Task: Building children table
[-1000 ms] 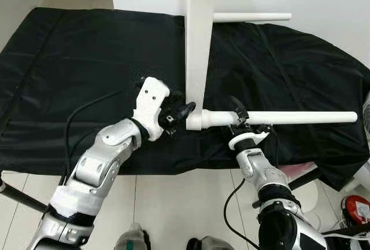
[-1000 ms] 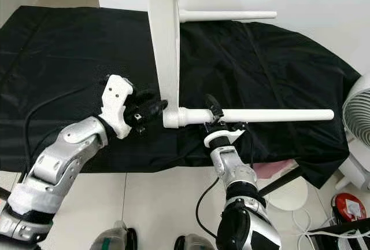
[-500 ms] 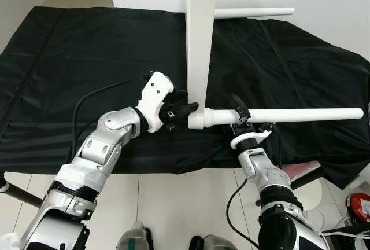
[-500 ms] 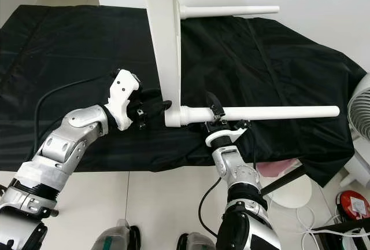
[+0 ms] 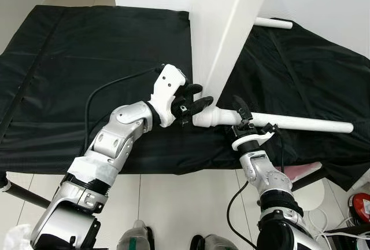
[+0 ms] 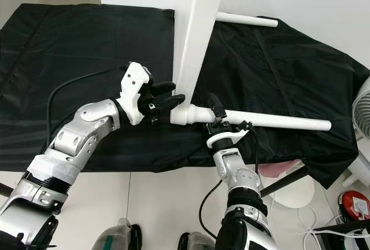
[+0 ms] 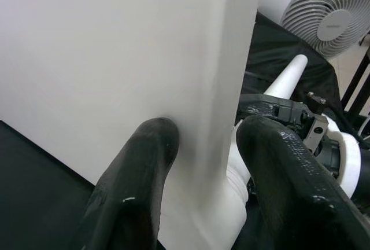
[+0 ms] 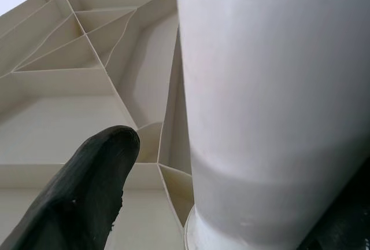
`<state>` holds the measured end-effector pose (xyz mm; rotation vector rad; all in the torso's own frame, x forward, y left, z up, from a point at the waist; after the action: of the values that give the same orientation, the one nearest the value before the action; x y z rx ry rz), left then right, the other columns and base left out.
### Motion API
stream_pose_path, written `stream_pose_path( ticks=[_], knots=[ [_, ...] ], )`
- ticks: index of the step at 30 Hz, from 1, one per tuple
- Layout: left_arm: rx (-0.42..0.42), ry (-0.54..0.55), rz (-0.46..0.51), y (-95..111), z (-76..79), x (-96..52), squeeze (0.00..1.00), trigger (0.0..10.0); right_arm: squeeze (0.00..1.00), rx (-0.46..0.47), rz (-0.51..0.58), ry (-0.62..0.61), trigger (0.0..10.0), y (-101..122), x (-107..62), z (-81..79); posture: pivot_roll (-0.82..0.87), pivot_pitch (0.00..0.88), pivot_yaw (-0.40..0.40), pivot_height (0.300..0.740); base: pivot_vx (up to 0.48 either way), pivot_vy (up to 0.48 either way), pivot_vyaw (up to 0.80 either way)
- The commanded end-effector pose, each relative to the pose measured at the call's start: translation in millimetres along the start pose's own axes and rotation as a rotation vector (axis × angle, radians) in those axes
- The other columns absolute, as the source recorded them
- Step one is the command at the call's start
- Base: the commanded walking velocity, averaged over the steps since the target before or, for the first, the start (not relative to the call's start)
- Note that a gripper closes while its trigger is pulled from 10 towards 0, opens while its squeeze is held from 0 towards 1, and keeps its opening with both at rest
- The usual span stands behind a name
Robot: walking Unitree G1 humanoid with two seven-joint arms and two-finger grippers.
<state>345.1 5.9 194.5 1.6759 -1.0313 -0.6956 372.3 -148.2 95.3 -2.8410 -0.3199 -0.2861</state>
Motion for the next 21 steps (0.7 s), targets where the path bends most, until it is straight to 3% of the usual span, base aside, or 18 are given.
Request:
stream_pose_path(
  ticks=[1,7,13,15,18,21],
  knots=[
    [0.041,-0.023,-0.021,1.5,4.8,5.0,0.0,10.0,0.0,0.01,0.012,-0.067,10.0,1.0,-10.5,17.2,0.06,0.059,-0.031,0.74,0.0,0.0,0.0],
    [0.086,0.088,-0.107,-6.1,-4.8,12.1,0.0,10.0,0.0,-0.002,-0.006,-0.067,10.0,-5.0,-10.9,17.5,0.06,0.057,-0.028,0.74,0.0,0.0,0.0],
    [0.068,0.202,-0.143,-6.9,-18.5,16.2,0.0,10.0,0.0,-0.025,-0.033,-0.069,10.0,-11.8,-13.9,16.0,0.06,0.057,-0.031,0.74,0.0,0.0,0.0],
    [0.058,0.298,-0.163,-6.3,-31.6,17.1,0.0,10.0,0.0,-0.066,-0.07,-0.048,10.0,-18.9,-16.5,9.6,0.06,0.062,-0.031,0.74,0.0,0.0,0.0],
    [0.052,0.337,-0.166,-5.7,-37.5,16.7,0.0,10.0,0.0,-0.089,-0.09,-0.036,10.0,-22.2,-18.3,5.1,0.06,0.065,-0.033,0.74,0.0,0.0,0.0],
    [0.026,0.417,-0.171,-4.6,-49.8,14.6,0.0,10.0,0.0,-0.103,-0.129,0.029,10.0,-29.6,-26.0,-17.0,0.06,0.07,-0.037,0.74,0.0,0.0,0.0]
  ],
)
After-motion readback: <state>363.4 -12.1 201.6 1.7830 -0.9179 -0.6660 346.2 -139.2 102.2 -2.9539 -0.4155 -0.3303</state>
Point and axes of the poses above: a point about 5 cm out from each wrist's last joint towards the gripper, its own x axis pointing out of the wrist towards the gripper, its own y axis along the axis of the wrist's last joint, z = x × y, the point moved 6 cm from there along x, pointing out of the wrist towards the gripper, and after that the axes turned 11 degrees about x, right-handed, at the moved point
